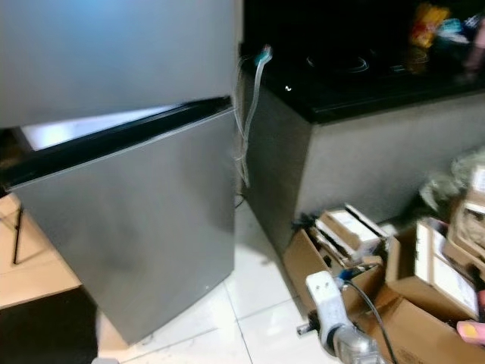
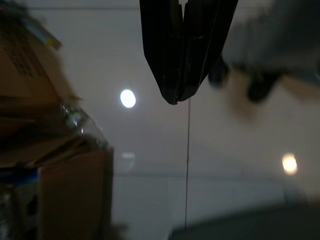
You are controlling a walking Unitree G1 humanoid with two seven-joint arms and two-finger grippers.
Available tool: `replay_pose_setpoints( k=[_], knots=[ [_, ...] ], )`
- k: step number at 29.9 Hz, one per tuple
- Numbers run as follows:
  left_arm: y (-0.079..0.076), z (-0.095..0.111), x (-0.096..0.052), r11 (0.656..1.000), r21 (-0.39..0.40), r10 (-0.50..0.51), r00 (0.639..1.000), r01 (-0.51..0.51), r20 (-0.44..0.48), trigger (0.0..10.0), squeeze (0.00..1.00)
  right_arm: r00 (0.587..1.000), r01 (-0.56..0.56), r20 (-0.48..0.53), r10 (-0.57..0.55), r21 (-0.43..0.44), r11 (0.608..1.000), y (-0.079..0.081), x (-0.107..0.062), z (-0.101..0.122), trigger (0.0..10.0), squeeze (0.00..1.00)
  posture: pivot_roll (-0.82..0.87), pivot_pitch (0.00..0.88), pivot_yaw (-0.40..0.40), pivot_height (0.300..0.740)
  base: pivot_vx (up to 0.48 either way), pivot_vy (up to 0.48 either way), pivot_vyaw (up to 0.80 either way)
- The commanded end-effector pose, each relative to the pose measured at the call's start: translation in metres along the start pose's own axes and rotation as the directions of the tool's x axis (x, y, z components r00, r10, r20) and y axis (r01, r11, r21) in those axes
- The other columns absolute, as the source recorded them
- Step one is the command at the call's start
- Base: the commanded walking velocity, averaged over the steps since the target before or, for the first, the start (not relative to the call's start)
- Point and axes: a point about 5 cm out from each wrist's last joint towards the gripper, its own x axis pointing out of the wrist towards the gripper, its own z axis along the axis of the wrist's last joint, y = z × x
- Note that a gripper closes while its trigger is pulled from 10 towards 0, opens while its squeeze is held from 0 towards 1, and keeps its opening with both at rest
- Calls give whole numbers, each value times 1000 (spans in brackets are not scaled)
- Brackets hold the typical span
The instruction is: Restocking fridge
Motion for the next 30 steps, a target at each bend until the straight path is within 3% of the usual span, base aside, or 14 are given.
replay_pose_setpoints(
  k=[1, 15, 30],
  knots=[
    [2, -11, -3, 1000, -3, 6, 999, -6, -43, 10000, 0, 1000, 14, -27, -15, -10, 1000, 4, 0, -7, 10000, 0, -89, 0, -12, 740, 0, 0, 781],
    [0, -9, -2, 1000, 10, 5, 999, -5, -42, 10000, 0, 982, 80, -166, -88, -52, 995, 0, -10, -48, 10000, 0, -89, 0, -18, 740, 0, 0, 782],
    [1, -8, -2, 1000, 16, 16, 999, -15, -42, 10000, 0, 989, 90, -111, -96, -59, 994, -2, -6, -32, 10000, 0, -89, 0, -19, 740, 0, 0, 781]
  ],
)
